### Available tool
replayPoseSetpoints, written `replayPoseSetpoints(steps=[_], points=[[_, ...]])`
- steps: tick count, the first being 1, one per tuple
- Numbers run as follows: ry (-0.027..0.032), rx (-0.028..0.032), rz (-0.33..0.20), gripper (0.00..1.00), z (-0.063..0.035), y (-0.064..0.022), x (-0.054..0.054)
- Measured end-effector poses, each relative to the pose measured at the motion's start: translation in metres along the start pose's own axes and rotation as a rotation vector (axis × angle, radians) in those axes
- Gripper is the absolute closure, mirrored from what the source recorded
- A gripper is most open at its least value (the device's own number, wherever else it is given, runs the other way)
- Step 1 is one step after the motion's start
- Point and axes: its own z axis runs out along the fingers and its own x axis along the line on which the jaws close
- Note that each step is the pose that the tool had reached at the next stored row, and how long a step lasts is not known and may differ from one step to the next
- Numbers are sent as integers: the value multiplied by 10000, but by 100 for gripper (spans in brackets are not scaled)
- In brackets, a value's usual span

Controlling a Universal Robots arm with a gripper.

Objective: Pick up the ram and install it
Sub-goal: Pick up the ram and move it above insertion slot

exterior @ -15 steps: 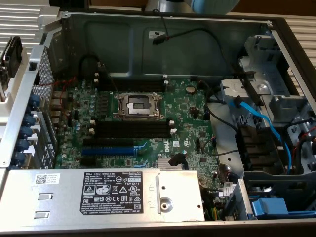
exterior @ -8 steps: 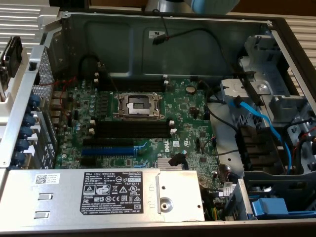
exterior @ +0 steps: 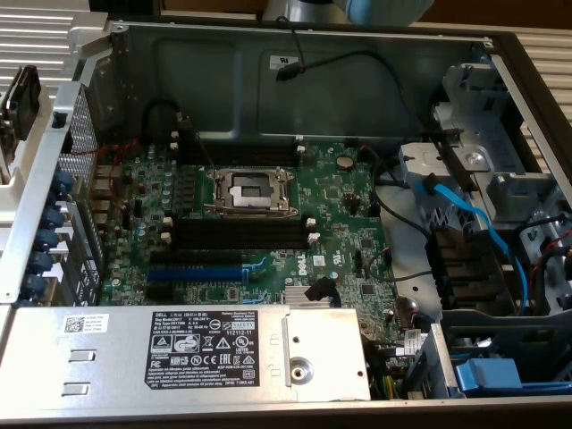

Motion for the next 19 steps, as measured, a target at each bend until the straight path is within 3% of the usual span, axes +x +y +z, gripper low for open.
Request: replayPoseSetpoints(steps=[19], points=[[238, -8, -3666, 90, 6, 0, 0]])
